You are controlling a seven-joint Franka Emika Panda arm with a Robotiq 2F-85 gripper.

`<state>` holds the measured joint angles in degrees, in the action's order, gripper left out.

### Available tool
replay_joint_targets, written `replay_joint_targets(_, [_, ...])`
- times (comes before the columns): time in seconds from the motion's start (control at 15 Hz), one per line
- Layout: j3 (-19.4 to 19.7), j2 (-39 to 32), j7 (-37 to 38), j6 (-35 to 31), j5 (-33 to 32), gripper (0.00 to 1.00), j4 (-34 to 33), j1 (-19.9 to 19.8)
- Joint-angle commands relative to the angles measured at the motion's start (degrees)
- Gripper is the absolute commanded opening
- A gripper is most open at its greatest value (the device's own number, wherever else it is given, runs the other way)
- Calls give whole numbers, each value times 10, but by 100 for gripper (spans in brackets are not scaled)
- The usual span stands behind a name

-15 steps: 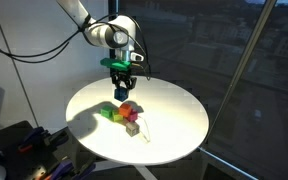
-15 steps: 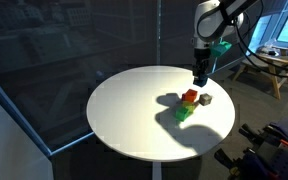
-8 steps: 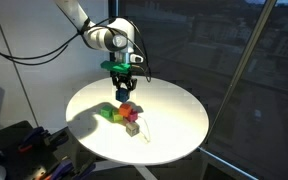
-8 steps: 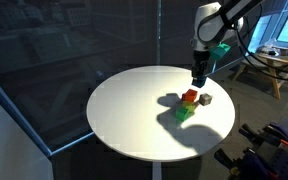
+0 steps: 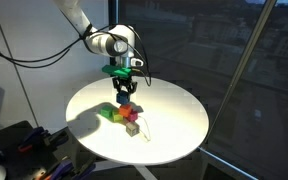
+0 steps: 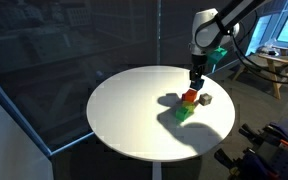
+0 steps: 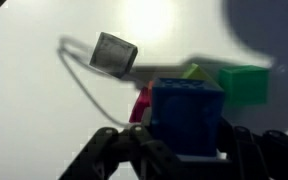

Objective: Put the blue block on the orange block

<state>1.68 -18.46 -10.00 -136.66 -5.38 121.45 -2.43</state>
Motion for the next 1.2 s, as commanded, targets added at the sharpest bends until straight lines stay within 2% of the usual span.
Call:
replay_joint_targets(0.0, [5, -18, 20, 15, -19, 30, -35, 6])
replay_joint_targets(0.67, [21, -44, 73, 24, -79, 30, -84, 25])
replay_joint_targets(1.13, [19, -56, 67, 56, -82, 30, -99, 26])
